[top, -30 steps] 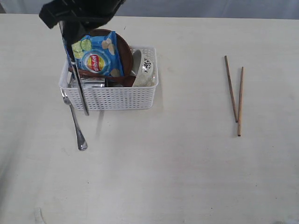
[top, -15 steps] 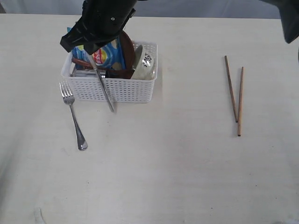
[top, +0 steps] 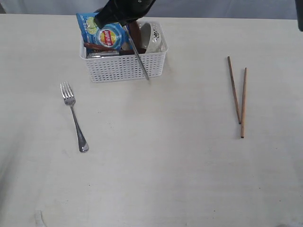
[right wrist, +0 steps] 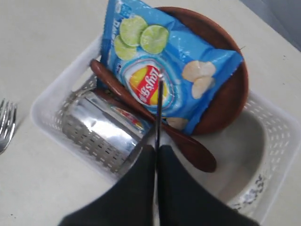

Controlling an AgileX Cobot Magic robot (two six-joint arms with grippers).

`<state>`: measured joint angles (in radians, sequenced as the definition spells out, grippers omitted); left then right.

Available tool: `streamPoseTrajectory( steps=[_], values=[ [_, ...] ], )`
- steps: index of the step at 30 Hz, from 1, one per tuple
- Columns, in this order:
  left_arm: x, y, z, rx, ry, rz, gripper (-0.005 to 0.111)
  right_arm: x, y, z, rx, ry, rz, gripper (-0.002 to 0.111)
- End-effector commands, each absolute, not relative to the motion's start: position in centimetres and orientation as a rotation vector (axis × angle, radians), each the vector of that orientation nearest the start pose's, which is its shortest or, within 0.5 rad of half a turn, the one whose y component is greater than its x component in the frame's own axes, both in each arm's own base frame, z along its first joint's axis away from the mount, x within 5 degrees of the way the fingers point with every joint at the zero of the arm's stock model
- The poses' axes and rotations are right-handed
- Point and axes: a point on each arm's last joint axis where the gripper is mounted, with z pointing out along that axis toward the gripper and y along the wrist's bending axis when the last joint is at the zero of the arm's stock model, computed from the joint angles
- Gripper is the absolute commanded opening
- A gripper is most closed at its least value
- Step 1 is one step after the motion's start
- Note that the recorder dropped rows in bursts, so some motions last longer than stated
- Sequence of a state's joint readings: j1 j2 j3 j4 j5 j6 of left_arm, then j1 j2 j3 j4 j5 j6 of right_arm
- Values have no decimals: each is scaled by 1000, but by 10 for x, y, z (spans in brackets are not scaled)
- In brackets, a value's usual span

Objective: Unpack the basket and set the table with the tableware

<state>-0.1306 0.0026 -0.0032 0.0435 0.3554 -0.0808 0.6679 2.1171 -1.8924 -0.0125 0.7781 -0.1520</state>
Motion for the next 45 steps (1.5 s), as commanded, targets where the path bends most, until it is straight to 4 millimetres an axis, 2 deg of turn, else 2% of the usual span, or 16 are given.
streamPoseTrajectory(
  steps=[1,4,9,12,14,15,21,26,30,36,45],
  values=[
    [53,-5,182,73,1827,-100,0,379,296,275,-1003,2272,273,-1],
    [53,-5,182,73,1827,-100,0,366,300,289,-1012,2288,437,-1],
    [53,-5,182,73,1827,-100,0,340,315,301,-1011,2352,864,-1],
    [53,-5,182,73,1827,-100,0,334,326,292,-988,2405,1052,-1],
    [53,-5,182,73,1827,-100,0,329,336,280,-995,2445,1132,-1],
    [53,-5,182,73,1827,-100,0,322,349,268,-1011,2473,1186,-1],
    [53,-5,182,73,1827,-100,0,301,396,225,-964,2512,1213,-1],
    [53,-5,182,73,1827,-100,0,309,405,180,-879,2602,1182,-1],
    [53,-5,182,73,1827,-100,0,313,411,152,-907,2652,1177,-1],
    [53,-5,182,73,1827,-100,0,324,416,130,-759,2675,1143,-1],
    [53,-5,182,73,1827,-100,0,334,414,118,-616,2686,1034,-1]
  ],
)
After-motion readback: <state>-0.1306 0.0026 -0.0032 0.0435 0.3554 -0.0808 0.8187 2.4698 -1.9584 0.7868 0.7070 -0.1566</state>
